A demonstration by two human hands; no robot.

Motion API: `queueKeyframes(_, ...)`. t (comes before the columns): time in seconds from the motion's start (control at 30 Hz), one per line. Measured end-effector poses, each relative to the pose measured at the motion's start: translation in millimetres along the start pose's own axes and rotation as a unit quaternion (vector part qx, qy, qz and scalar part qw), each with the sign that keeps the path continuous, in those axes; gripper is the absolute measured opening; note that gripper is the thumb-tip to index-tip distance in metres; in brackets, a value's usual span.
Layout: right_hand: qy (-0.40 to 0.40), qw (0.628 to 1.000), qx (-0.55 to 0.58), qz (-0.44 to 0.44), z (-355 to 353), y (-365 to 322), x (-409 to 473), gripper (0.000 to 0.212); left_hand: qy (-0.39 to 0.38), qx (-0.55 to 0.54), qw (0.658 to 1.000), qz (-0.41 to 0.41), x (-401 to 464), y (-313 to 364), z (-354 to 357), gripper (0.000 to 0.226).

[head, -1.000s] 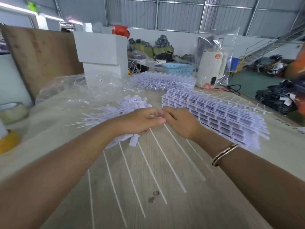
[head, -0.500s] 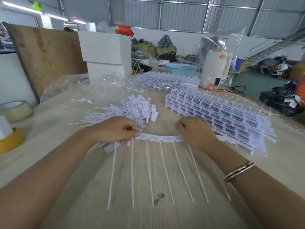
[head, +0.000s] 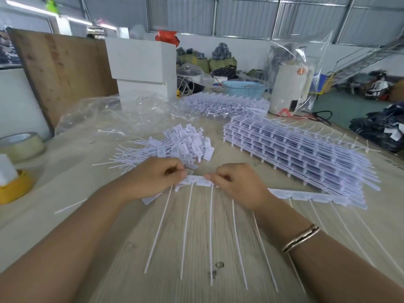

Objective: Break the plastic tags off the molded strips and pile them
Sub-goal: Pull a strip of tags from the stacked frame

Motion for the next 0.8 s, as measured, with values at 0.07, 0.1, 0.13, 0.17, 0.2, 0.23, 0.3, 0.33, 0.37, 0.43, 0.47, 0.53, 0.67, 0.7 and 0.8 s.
queueKeyframes(0.07, 0.028, 1.000, 0.001, -0.006, -1, 2, 0, 0.053, 0.012, 0.026, 1.000, -0.003, -2, 0, -1, 0.020)
queueKeyframes(0.1, 0.024, 1.000, -0.013, -0.008, 0, 3, -1, 0.053, 0.025, 0.024, 0.999, 0.003, -3, 1, 0, 0.021)
queueKeyframes(0.13, 0.015, 0.999, -0.035, -0.007, 1, 3, -2, 0.052, 0.036, 0.022, 0.999, 0.009, -2, 3, 1, 0.020)
queueKeyframes(0.17, 0.013, 0.998, -0.060, -0.008, 2, 3, -2, 0.048, 0.043, 0.029, 0.999, 0.014, -2, 6, 4, 0.020)
queueKeyframes(0.2, 0.022, 0.997, -0.079, -0.012, 2, 1, -3, 0.040, 0.044, 0.043, 0.998, 0.018, -1, 9, 8, 0.021)
queueKeyframes(0.23, 0.035, 0.995, -0.086, -0.019, 2, -2, -3, 0.031, 0.041, 0.057, 0.997, 0.023, 0, 12, 15, 0.021)
queueKeyframes(0.3, 0.038, 0.996, -0.074, -0.043, 6, -13, -5, 0.024, 0.041, 0.078, 0.995, 0.041, 2, 18, 27, 0.019)
queueKeyframes(0.33, 0.027, 0.996, -0.064, -0.057, 10, -19, -5, 0.021, 0.049, 0.084, 0.994, 0.051, 2, 21, 31, 0.017)
queueKeyframes(0.37, 0.012, 0.996, -0.054, -0.066, 14, -21, -5, 0.017, 0.059, 0.083, 0.993, 0.057, 3, 24, 32, 0.016)
queueKeyframes(0.43, -0.011, 0.997, -0.030, -0.070, 15, -20, -4, 0.025, 0.069, 0.052, 0.995, 0.049, 3, 24, 31, 0.015)
queueKeyframes(0.47, -0.018, 0.997, -0.015, -0.067, 13, -18, -4, 0.031, 0.068, 0.034, 0.996, 0.040, 2, 23, 29, 0.016)
queueKeyframes(0.53, -0.028, 0.997, 0.044, -0.050, 11, -11, -4, 0.032, 0.061, 0.025, 0.997, 0.029, 1, 20, 24, 0.016)
queueKeyframes(0.67, -0.036, 0.987, 0.155, -0.028, 16, -1, -4, 0.027, 0.064, 0.058, 0.996, 0.021, -1, 19, 22, 0.025)
queueKeyframes(0.7, -0.037, 0.985, 0.164, -0.026, 17, -1, -4, 0.028, 0.070, 0.054, 0.996, 0.020, -1, 19, 24, 0.027)
queueKeyframes(0.8, -0.034, 0.981, 0.188, -0.035, 17, -2, -4, 0.029, 0.077, -0.007, 0.997, 0.006, 1, 24, 27, 0.035)
Point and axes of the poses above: each hand's wrist, its own x-axis towards the middle knuckle, its own z-axis out of the palm, y = z × x, the point moved 4 cm from there along x, towards the middle knuckle, and after that the axes turned 8 degrees about -y, right-handed, at the moved point
